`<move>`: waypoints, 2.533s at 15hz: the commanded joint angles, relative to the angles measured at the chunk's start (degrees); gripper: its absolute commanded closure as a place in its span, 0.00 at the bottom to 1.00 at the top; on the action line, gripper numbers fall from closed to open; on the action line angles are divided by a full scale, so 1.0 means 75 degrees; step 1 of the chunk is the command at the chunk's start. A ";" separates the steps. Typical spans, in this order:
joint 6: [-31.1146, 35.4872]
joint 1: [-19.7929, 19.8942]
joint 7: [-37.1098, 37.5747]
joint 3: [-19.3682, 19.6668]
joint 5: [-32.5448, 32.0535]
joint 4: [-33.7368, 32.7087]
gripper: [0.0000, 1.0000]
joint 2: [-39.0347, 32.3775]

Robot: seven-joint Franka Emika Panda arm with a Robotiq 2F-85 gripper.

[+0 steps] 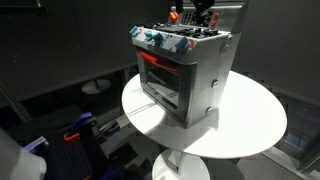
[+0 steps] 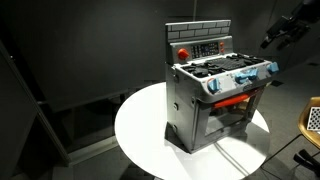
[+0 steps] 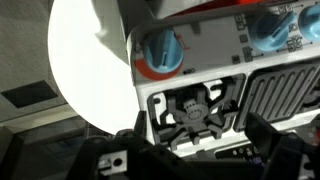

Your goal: Push the top orange button on the right side of the stove button display

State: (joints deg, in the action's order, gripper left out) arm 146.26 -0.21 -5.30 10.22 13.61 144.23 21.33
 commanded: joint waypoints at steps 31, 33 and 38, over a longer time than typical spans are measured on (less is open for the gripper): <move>0.0254 0.0382 0.3278 -0.0716 -0.1591 -0.3664 0.00 -0.3633; 0.0261 0.0375 0.3258 -0.0722 -0.1554 -0.3744 0.00 -0.3718; 0.0266 0.0328 0.3152 -0.0760 -0.1434 -0.4015 0.00 -0.3989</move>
State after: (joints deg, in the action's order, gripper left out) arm 150.15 2.46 17.65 4.78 2.56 117.36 -6.71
